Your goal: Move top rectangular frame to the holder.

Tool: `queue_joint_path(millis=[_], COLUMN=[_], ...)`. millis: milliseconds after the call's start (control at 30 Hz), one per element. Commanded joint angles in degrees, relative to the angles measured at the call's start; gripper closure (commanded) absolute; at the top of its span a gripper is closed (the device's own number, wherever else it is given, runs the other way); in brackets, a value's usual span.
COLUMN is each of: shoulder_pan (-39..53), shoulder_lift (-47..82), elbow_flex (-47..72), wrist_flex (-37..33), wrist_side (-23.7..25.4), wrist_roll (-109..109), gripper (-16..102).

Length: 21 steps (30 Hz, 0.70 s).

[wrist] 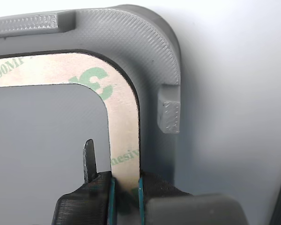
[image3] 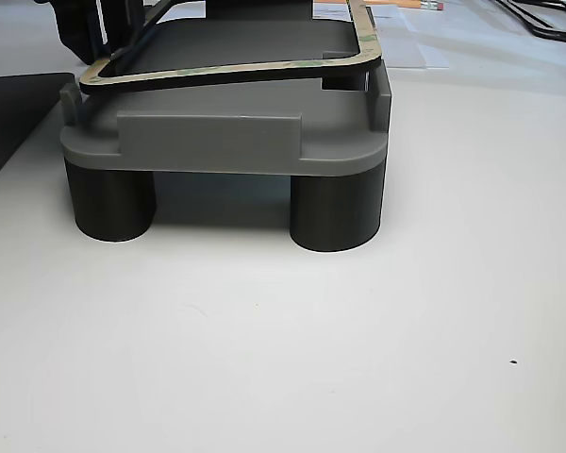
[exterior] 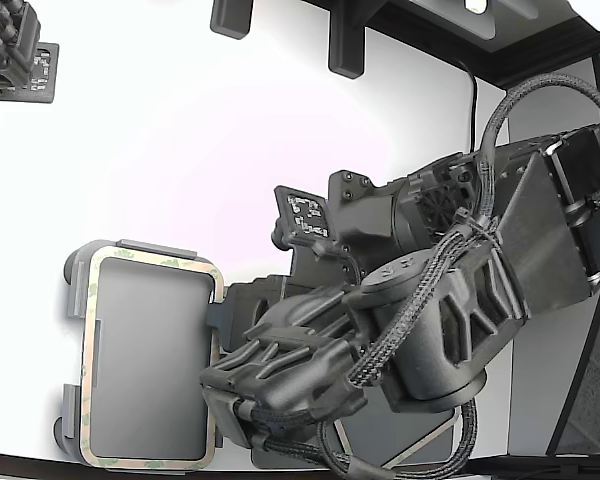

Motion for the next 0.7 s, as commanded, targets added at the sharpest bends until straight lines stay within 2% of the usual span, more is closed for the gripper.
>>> queue_joint_path(millis=[0, 667], shoulder_pan=[-1.0, -1.2], shoulder_lift=[0.8, 0.1], elbow_flex=[-1.2, -1.0], wrist_flex=[0.2, 0.0], wrist_side=[-0.3, -0.7], wrist_roll=[0.3, 0.6], gripper=[97, 97])
